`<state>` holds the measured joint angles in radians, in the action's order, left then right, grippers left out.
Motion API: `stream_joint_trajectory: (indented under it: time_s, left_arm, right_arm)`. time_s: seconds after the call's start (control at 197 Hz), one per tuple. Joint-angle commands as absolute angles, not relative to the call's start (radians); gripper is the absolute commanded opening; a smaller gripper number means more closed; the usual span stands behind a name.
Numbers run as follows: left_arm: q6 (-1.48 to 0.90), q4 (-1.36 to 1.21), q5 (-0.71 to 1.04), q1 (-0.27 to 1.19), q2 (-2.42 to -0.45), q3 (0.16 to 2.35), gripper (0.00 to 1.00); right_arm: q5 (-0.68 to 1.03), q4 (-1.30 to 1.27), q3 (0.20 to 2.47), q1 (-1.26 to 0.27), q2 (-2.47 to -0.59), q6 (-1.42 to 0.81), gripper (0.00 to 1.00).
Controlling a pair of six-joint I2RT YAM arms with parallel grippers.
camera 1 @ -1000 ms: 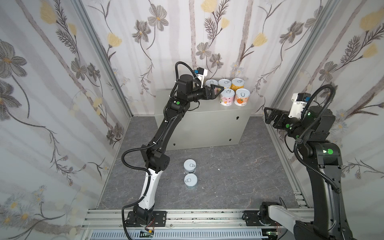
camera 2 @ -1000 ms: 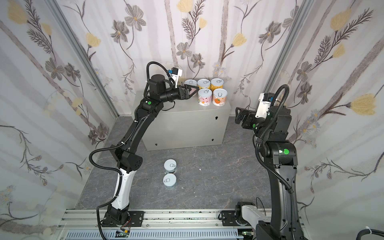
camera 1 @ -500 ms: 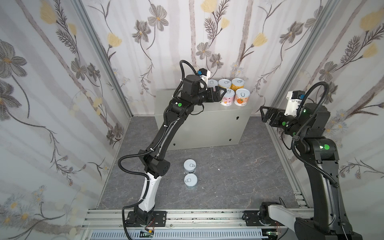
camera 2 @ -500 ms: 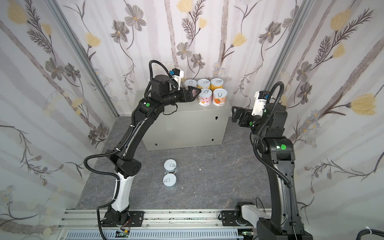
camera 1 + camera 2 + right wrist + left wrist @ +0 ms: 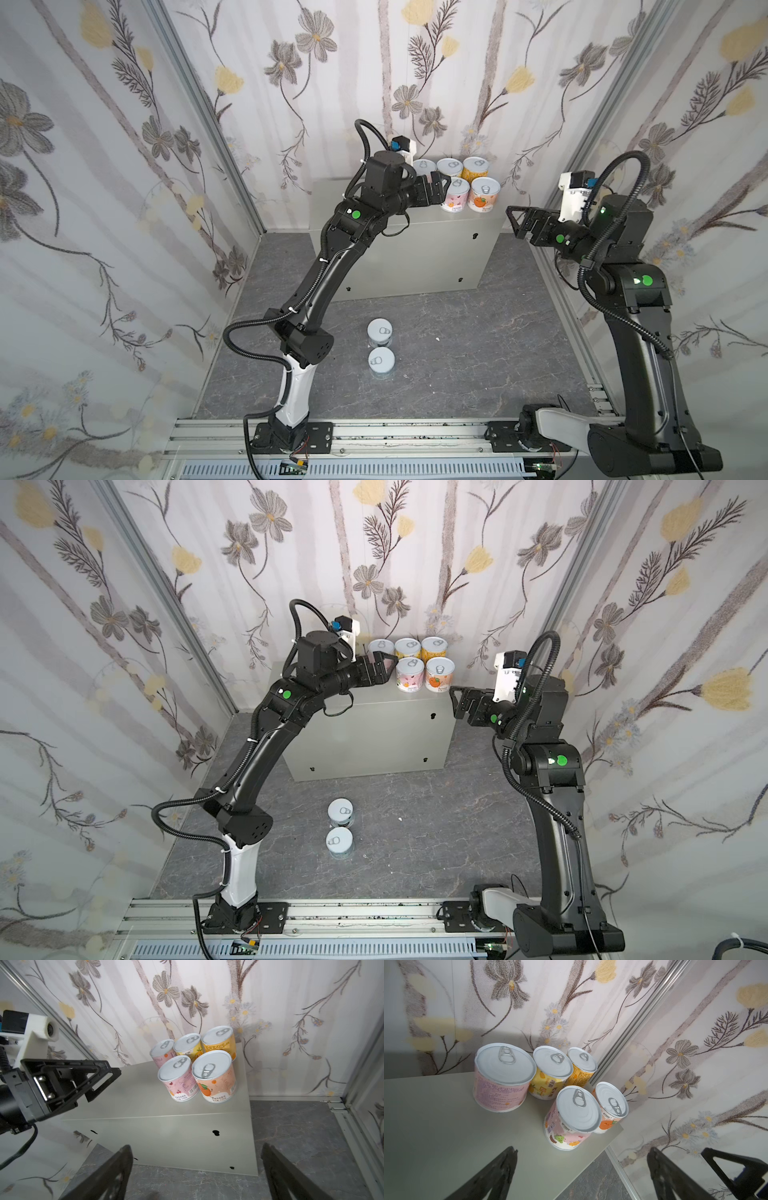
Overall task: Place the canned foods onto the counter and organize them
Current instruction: 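Withdraw the left arm while the right arm reaches toward the cabinet cans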
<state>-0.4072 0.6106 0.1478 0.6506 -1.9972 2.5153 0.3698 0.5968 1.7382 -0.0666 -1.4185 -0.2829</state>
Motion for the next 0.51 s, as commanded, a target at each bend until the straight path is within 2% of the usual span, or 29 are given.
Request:
stream_joint_trajectory:
  time_s: [0.0, 0.289, 0.502]
  left_arm:
    - [-0.326, 0.612, 0.073, 0.645, -1.896, 2.4, 1.0]
    - [-0.292, 0.471, -0.024, 0.577, -1.498, 1.863, 1.0]
    - [-0.285, 0.378, -0.06, 0.507, -1.219, 1.551, 1.0]
  right_arm:
    - [0.517, 0.543, 1.849, -0.079, -1.51, -0.341, 0.94]
    - [0.682, 0.611, 2.332, -0.134, -1.87, -0.533, 0.95]
    - [0.73, 0.497, 2.368, -0.192, -1.949, -0.668, 0.97]
